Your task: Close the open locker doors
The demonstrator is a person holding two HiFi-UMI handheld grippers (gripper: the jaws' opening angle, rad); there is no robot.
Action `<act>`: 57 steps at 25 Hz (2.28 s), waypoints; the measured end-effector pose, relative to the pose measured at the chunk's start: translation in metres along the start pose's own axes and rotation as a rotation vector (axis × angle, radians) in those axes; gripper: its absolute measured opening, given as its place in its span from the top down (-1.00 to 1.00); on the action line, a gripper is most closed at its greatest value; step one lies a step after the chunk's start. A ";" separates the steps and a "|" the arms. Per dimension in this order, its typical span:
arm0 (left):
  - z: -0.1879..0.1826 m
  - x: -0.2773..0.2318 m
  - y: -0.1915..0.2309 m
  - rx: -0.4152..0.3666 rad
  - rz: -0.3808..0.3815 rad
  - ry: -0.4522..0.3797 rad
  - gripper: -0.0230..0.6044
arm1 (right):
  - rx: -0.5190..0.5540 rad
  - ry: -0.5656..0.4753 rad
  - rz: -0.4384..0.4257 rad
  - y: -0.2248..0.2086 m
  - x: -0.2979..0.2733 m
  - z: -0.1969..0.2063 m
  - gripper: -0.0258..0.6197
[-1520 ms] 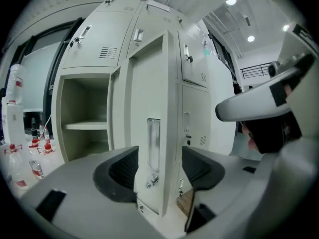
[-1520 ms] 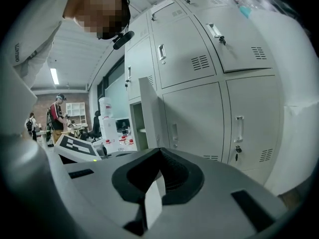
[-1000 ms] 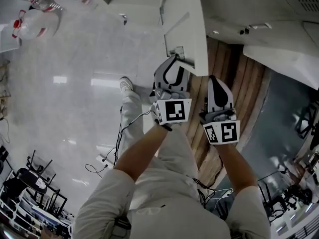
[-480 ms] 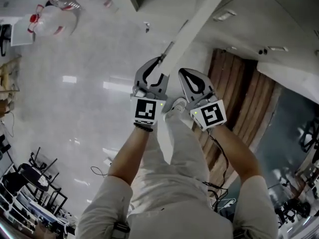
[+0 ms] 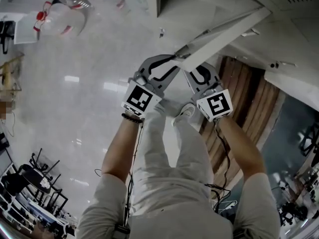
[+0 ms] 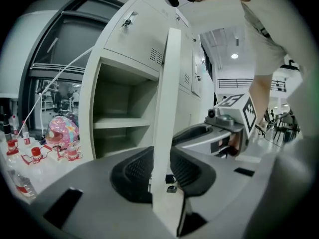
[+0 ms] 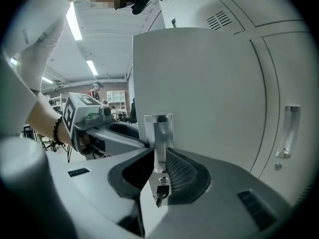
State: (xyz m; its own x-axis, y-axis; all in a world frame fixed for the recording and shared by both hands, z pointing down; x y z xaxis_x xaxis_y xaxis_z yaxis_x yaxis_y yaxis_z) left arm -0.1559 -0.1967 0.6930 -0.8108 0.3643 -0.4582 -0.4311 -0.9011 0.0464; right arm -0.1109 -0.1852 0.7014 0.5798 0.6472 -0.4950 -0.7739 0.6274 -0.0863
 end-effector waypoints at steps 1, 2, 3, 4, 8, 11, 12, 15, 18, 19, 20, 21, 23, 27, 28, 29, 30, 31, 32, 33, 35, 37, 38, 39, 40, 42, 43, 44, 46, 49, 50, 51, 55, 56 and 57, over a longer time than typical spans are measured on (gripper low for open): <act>0.003 0.003 0.007 -0.001 -0.006 0.003 0.59 | 0.012 0.001 0.001 -0.001 -0.007 -0.003 0.66; 0.006 0.005 0.015 0.005 -0.014 0.005 0.60 | 0.022 0.002 0.007 -0.003 -0.014 -0.006 0.66; 0.009 0.009 0.022 0.014 -0.023 0.005 0.61 | 0.028 0.003 0.014 -0.005 -0.022 -0.008 0.67; 0.012 0.013 0.028 0.023 -0.033 0.005 0.63 | 0.031 0.002 0.022 -0.007 -0.028 -0.011 0.66; 0.030 0.030 0.051 0.067 -0.071 0.008 0.66 | 0.019 -0.002 0.064 -0.020 -0.054 -0.023 0.71; 0.046 0.042 0.065 0.108 -0.101 0.016 0.68 | 0.003 -0.005 0.089 -0.032 -0.071 -0.030 0.75; 0.051 0.045 0.069 0.122 -0.108 0.019 0.69 | -0.005 -0.005 0.094 -0.037 -0.077 -0.032 0.74; 0.063 0.051 0.079 0.150 -0.120 0.031 0.70 | -0.041 -0.005 0.124 -0.054 -0.091 -0.039 0.75; 0.066 0.054 0.085 0.162 -0.130 0.031 0.71 | -0.051 -0.015 0.166 -0.072 -0.099 -0.050 0.76; 0.066 0.055 0.086 0.163 -0.131 0.033 0.71 | -0.057 -0.019 0.181 -0.078 -0.100 -0.053 0.75; 0.066 0.055 0.088 0.162 -0.132 0.036 0.72 | -0.069 -0.021 0.195 -0.084 -0.101 -0.056 0.75; 0.067 0.055 0.091 0.162 -0.133 0.039 0.72 | -0.081 -0.020 0.208 -0.089 -0.103 -0.057 0.75; 0.069 0.055 0.096 0.165 -0.137 0.040 0.72 | -0.092 -0.017 0.232 -0.100 -0.107 -0.059 0.75; 0.063 0.051 0.101 0.167 -0.143 0.032 0.73 | -0.100 -0.020 0.278 -0.122 -0.106 -0.064 0.78; 0.062 0.050 0.101 0.169 -0.143 0.031 0.73 | -0.106 -0.018 0.285 -0.127 -0.105 -0.064 0.77; 0.061 0.049 0.101 0.170 -0.143 0.031 0.73 | -0.107 -0.014 0.290 -0.130 -0.104 -0.064 0.82; 0.061 0.048 0.100 0.171 -0.143 0.032 0.73 | -0.105 -0.011 0.293 -0.132 -0.104 -0.063 0.84; 0.061 0.047 0.099 0.171 -0.142 0.032 0.73 | -0.101 -0.008 0.295 -0.132 -0.103 -0.062 0.83; 0.060 0.046 0.098 0.172 -0.142 0.032 0.73 | -0.099 -0.005 0.295 -0.133 -0.103 -0.061 0.83; 0.060 0.045 0.096 0.171 -0.144 0.032 0.73 | -0.100 -0.005 0.295 -0.133 -0.103 -0.059 0.83; 0.057 0.044 0.093 0.169 -0.153 0.023 0.73 | -0.103 -0.009 0.296 -0.133 -0.102 -0.059 0.83; 0.046 0.047 0.093 0.182 -0.173 -0.009 0.73 | -0.111 -0.022 0.302 -0.132 -0.099 -0.063 0.82; 0.039 0.049 0.092 0.197 -0.184 -0.029 0.73 | -0.120 -0.029 0.307 -0.133 -0.095 -0.066 0.80; 0.031 0.051 0.091 0.212 -0.195 -0.047 0.73 | -0.132 -0.037 0.311 -0.133 -0.091 -0.068 0.78; 0.024 0.053 0.089 0.221 -0.209 -0.060 0.73 | -0.146 -0.044 0.314 -0.133 -0.085 -0.070 0.78; 0.008 0.055 0.087 0.236 -0.240 -0.084 0.74 | -0.168 -0.058 0.318 -0.129 -0.070 -0.073 0.79; 0.000 0.056 0.086 0.252 -0.250 -0.102 0.77 | -0.173 -0.067 0.318 -0.125 -0.061 -0.074 0.80; -0.009 0.057 0.084 0.273 -0.256 -0.121 0.79 | -0.176 -0.075 0.316 -0.120 -0.049 -0.076 0.81; -0.027 0.058 0.077 0.305 -0.261 -0.140 0.84 | -0.176 -0.088 0.301 -0.106 -0.022 -0.080 0.83; -0.062 0.062 0.055 0.318 -0.258 -0.152 0.89 | -0.186 -0.096 0.286 -0.085 0.029 -0.087 0.85; -0.076 0.064 0.046 0.315 -0.256 -0.157 0.90 | -0.202 -0.100 0.285 -0.078 0.049 -0.090 0.86; -0.090 0.066 0.036 0.309 -0.258 -0.162 0.91 | -0.220 -0.102 0.285 -0.073 0.068 -0.093 0.87; -0.145 0.082 -0.011 0.282 -0.262 -0.159 0.91 | -0.256 -0.107 0.292 -0.053 0.149 -0.108 0.89; -0.158 0.086 -0.024 0.274 -0.257 -0.152 0.91 | -0.257 -0.110 0.297 -0.049 0.170 -0.112 0.89; -0.171 0.091 -0.037 0.264 -0.252 -0.144 0.91 | -0.258 -0.113 0.302 -0.045 0.190 -0.116 0.89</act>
State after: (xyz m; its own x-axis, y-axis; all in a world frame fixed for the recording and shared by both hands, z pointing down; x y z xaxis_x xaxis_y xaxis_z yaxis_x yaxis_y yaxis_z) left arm -0.1465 -0.1705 0.4981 -0.7057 0.6125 -0.3561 -0.6956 -0.6945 0.1841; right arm 0.0043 -0.1405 0.5104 0.3302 0.8382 -0.4342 -0.9437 0.2823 -0.1727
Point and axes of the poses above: the fingertips, and each gripper's own axes: x backward along the fingers, y to its left, z out of its underside, the point moved 2 cm from there along x, backward along the fingers, and after that the axes turned 12 degrees about y, right-handed, at the moved point
